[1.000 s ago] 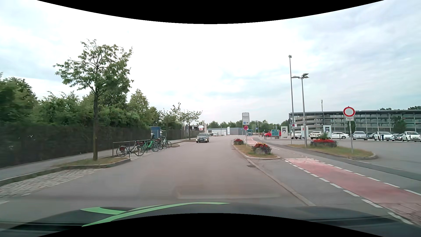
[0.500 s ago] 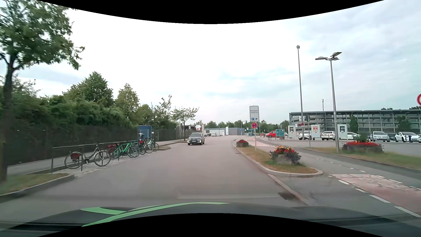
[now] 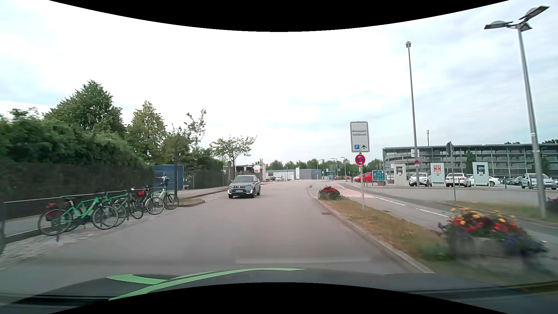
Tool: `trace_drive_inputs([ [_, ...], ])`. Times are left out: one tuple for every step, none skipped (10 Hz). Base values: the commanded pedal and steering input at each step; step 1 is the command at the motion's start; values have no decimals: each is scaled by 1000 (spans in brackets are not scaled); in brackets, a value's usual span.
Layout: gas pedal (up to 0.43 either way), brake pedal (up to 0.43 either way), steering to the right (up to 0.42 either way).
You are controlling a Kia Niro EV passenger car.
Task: Follow the waypoints while adhering to traffic rules and regulations
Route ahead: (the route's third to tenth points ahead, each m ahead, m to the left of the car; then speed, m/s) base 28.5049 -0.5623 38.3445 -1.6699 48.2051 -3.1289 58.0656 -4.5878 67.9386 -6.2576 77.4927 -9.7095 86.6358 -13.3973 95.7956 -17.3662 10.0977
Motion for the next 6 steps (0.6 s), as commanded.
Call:
trace_drive_inputs([
  [150, 0, 15],
  [150, 0, 15],
  [130, 0, 16],
  [130, 0, 15],
  [130, 0, 15],
  [130, 0, 15],
])
